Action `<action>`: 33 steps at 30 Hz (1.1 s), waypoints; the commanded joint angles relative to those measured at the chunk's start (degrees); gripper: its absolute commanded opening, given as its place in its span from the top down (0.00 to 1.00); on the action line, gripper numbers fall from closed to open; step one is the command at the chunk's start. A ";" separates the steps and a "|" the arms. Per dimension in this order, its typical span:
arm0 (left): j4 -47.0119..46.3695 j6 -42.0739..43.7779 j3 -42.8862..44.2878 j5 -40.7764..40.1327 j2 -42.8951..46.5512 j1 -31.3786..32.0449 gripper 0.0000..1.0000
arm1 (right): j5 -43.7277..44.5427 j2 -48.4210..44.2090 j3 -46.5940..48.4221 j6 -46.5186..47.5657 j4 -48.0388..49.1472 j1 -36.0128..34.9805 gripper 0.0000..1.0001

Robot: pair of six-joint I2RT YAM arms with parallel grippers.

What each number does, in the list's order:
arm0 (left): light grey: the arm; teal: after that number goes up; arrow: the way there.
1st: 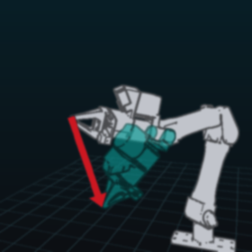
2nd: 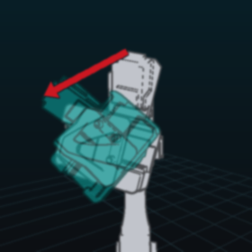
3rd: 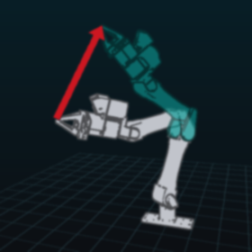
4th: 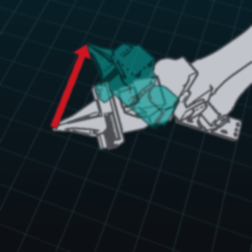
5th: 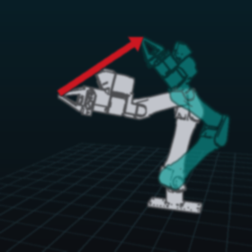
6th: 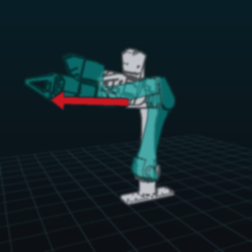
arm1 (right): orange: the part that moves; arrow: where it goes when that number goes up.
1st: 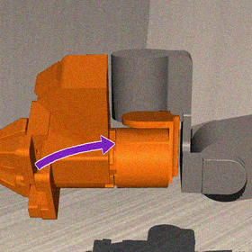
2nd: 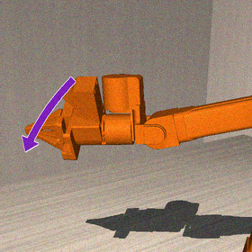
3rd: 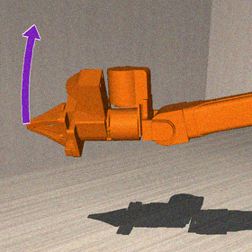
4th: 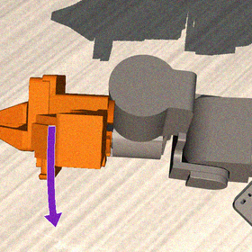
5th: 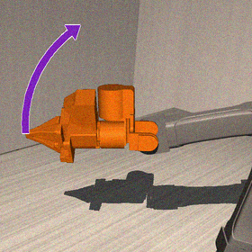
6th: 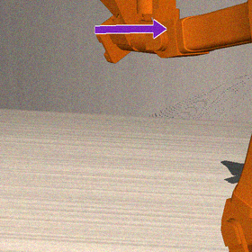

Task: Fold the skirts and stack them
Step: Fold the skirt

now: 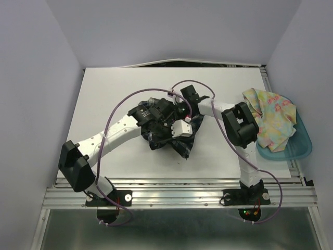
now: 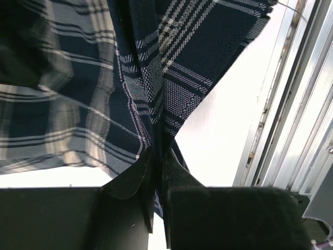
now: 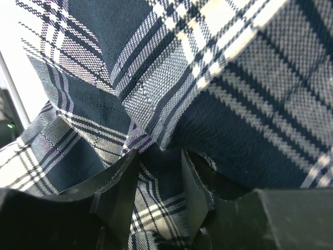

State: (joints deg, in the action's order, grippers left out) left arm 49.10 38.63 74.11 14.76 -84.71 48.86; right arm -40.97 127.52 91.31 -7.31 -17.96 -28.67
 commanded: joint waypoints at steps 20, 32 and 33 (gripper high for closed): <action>7.06 8.21 1.05 13.09 0.59 -3.42 1.00 | 4.76 -10.46 3.16 6.70 -8.94 -4.48 0.36; 10.31 9.62 2.97 18.90 0.33 -3.33 1.00 | 1.87 6.05 18.91 5.55 -8.94 -3.33 0.32; 11.01 9.27 4.45 19.42 -0.36 -3.33 1.00 | 0.99 6.77 18.47 6.16 -8.94 -3.33 0.34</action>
State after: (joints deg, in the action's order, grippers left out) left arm 57.23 47.18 74.63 30.17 -85.76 45.41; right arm -37.23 130.52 109.01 -1.96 -25.80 -31.24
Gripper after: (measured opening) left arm 0.167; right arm 0.676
